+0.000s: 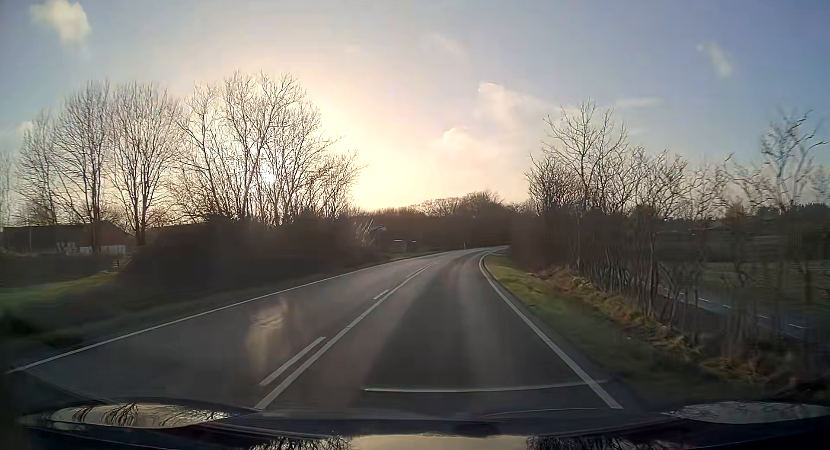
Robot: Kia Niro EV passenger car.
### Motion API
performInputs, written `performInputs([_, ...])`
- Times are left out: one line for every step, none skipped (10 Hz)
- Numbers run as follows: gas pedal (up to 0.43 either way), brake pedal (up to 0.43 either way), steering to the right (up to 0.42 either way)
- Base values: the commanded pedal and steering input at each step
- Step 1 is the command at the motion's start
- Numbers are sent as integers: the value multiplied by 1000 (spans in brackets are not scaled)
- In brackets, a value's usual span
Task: Follow the waypoints while adhering to traffic rules and regulations
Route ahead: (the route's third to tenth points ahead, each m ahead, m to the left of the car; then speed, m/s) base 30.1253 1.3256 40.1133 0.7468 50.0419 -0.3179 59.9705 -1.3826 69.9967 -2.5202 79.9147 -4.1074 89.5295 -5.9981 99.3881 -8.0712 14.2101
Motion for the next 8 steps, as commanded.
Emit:
performInputs([157, 0, 11])
performInputs([157, 0, 11])
performInputs([157, 0, 10])
performInputs([157, 0, 10])
performInputs([157, 0, 10])
performInputs([157, 0, 10])
performInputs([157, 0, 10])
performInputs([157, 0, 10])
